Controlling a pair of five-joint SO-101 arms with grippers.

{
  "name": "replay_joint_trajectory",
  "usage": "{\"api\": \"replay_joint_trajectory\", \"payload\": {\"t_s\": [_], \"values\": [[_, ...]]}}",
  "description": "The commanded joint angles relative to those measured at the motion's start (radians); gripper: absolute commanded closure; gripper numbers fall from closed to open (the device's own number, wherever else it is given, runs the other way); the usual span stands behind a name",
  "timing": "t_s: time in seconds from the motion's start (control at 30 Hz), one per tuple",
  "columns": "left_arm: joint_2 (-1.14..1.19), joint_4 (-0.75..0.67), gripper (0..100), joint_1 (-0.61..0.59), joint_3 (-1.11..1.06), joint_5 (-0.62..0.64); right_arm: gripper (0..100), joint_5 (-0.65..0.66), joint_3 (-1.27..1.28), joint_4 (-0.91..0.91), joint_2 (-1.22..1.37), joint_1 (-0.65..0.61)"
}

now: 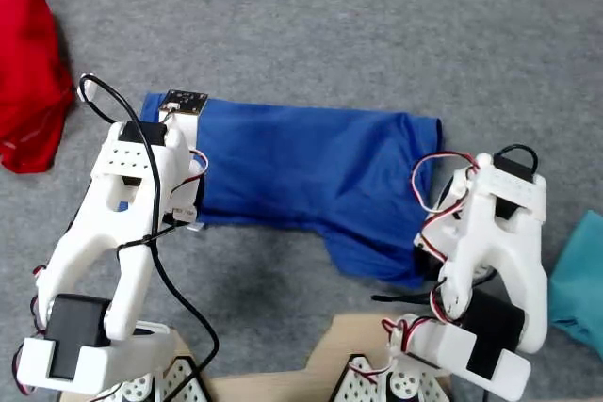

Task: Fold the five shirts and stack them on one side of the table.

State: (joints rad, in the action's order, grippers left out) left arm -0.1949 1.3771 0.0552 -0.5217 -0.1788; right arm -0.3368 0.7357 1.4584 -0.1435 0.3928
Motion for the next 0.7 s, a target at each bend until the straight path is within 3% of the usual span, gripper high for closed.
{"api": "replay_joint_trajectory", "payload": {"t_s": [0.0, 0.17, 0.23, 0.43, 0.57, 0.67], "values": [[-0.038, -0.003, 98, 0.008, 0.003, -0.002, 95.7, 0.038, -0.002, 0.003, -0.041, 0.039], [-0.038, -0.003, 98, 0.008, 0.003, -0.003, 74.4, 0.086, -0.056, 0.038, -0.048, 0.033], [-0.038, -0.003, 98, 0.008, 0.003, -0.003, 70.5, 0.100, -0.108, 0.091, -0.048, 0.015], [-0.038, -0.008, 98, 0.008, 0.000, -0.003, 80.9, 0.089, -0.331, 0.173, -0.039, -0.093], [-0.038, -0.009, 98, 0.008, 0.006, -0.003, 94.6, 0.012, -0.438, 0.089, -0.021, -0.268], [-0.038, -0.009, 98, 0.008, 0.006, -0.003, 96.5, -0.055, -0.479, -0.029, 0.051, -0.390]]}}
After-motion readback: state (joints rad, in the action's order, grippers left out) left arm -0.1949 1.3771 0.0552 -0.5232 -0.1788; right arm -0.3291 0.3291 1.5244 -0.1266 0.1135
